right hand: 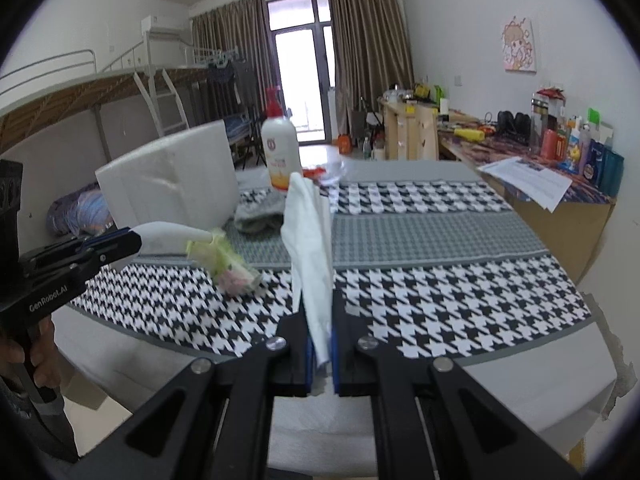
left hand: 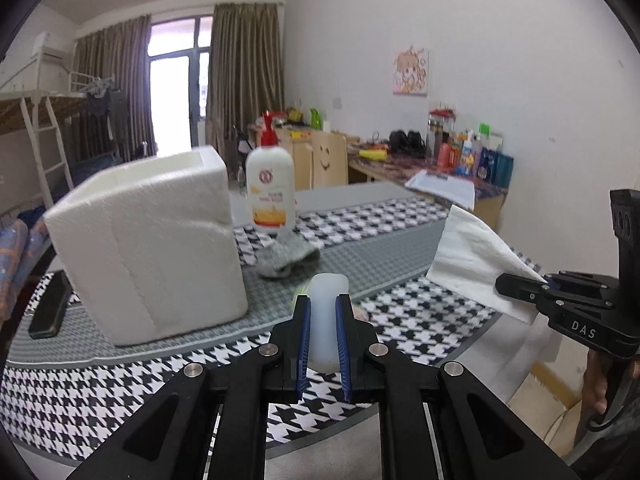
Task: Organize soft objects
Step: 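Lift the tissue with the right tool while the left tool lifts the white stick, then carry the tissue and the white stick with both tools over the foam box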
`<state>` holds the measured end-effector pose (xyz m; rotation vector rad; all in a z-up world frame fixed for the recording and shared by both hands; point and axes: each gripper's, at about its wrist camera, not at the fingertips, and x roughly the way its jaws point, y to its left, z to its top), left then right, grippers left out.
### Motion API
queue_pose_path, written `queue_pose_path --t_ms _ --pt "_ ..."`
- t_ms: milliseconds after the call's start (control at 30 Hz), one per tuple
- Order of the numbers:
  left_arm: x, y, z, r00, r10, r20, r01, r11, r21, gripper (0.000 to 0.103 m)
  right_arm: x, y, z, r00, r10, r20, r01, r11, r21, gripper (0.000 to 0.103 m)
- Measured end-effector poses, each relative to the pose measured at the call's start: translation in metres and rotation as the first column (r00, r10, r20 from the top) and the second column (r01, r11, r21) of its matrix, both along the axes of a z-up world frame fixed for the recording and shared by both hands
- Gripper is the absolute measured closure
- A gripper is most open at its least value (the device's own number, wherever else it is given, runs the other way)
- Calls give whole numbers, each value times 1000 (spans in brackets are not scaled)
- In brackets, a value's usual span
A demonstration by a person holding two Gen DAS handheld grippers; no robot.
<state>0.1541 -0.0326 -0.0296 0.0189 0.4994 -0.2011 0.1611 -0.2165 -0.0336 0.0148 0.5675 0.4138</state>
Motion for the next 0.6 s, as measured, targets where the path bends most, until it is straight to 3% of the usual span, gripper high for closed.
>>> queue_pose_path --t_ms 333,600 --pt "-15 12 30 992 72 105 -71 997 -11 89 -8 7 22 998 -19 67 16 999 50 94" --pt "-20 16 43 984 108 143 -110 994 6 89 -9 12 31 996 -24 82 18 997 72 94"
